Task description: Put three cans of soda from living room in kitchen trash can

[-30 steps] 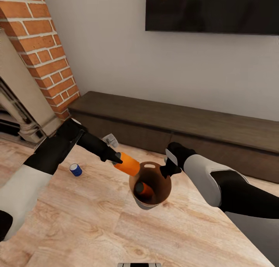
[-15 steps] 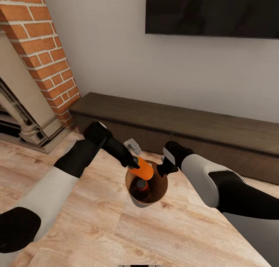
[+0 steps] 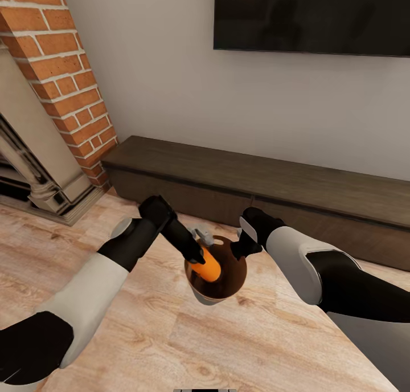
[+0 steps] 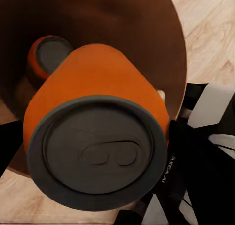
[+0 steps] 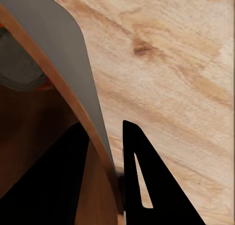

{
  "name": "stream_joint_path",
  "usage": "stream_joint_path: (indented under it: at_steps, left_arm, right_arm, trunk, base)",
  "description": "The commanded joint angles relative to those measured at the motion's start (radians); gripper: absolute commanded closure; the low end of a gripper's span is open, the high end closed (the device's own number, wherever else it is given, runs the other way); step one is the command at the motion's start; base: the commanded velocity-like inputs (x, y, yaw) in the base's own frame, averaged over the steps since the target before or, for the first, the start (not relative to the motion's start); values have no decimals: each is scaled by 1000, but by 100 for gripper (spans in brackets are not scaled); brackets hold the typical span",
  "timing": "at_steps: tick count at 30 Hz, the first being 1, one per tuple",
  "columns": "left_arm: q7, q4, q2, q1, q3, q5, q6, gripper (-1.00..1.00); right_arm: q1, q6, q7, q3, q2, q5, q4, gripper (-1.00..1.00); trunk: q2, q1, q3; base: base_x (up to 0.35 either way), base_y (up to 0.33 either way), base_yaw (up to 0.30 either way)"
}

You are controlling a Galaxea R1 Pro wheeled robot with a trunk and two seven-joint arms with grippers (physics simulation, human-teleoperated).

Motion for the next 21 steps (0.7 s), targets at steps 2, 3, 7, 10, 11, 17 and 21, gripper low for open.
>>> stream_joint_path:
  at_steps: [2, 3, 7, 10, 11, 17, 21]
  left_arm:
    - [30, 23, -20, 15, 0, -1, 0, 100]
    - [42, 28, -24, 19, 0, 0, 0, 100]
    - [99, 51, -50, 33, -1, 8, 0, 100]
    - [114, 59, -70, 37, -1, 11, 0, 100]
    - [115, 62, -72, 37, 0, 11, 0, 100]
    - [173, 85, -82, 67, -1, 13, 0, 100]
    - [259, 130, -86, 86, -3, 22, -20, 100]
  right_arm:
    - [0, 0, 1, -16, 0, -21, -1, 100]
    - [0, 0, 1, -16, 0, -21, -2, 100]
    - [0, 0, 2, -16, 0, -22, -5, 100]
    - [-1, 0, 2, -16, 0, -23, -8, 100]
    - [-1, 0, 2, -16, 0, -23, -8, 100]
    - [-1, 0, 3, -17, 0, -23, -8, 100]
    - [0, 0, 2, -16, 0, -23, -9, 100]
  trunk:
    - [0, 0, 0]
    - [0, 0, 0]
    - [0, 0, 0]
    - [0, 0, 0]
    - [0, 0, 0]
    - [0, 0, 0]
    - [0, 0, 0]
  base:
    - [0, 0, 0]
    - [0, 0, 0]
    - [0, 0, 0]
    - [0, 0, 0]
    - [0, 0, 0]
    - [0, 0, 0]
    - [0, 0, 0]
